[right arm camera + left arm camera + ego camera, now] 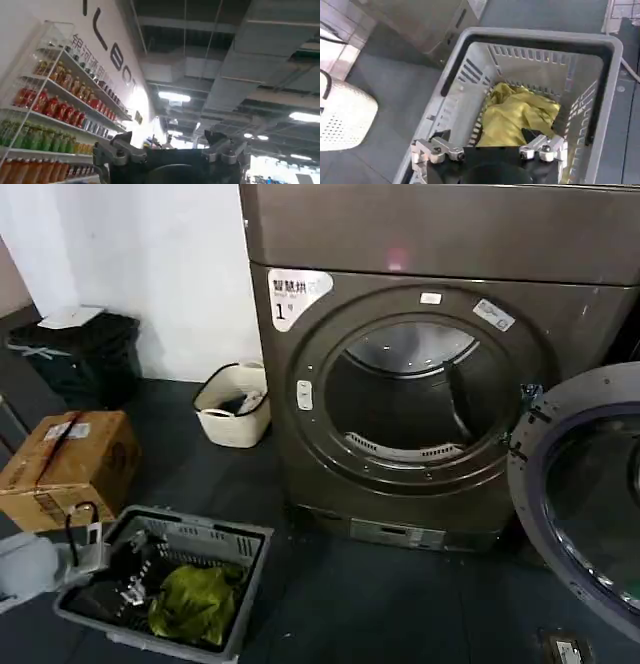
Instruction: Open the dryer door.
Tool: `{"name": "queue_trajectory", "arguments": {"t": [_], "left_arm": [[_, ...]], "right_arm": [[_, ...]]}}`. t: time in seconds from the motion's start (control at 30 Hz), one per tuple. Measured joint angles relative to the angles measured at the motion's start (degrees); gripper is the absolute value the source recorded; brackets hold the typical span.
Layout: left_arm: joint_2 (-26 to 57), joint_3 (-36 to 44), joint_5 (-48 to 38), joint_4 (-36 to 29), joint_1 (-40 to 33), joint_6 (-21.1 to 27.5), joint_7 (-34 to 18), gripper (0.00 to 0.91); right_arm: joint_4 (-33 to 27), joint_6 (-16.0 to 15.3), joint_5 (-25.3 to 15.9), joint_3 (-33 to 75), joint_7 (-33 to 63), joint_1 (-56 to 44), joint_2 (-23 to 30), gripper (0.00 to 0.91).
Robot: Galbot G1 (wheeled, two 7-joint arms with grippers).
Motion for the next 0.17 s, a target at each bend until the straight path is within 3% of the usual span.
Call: {"name": "queue_trajectory", "arguments": {"t": [0.17], "left_arm": [[0.1,0.2,0.3,0.3,0.1,-0.1,0.0,0.907]], "right_arm": [[-0.1,0.0,0.0,0.2,0.0,-0.1,0.0,0.907]]}}
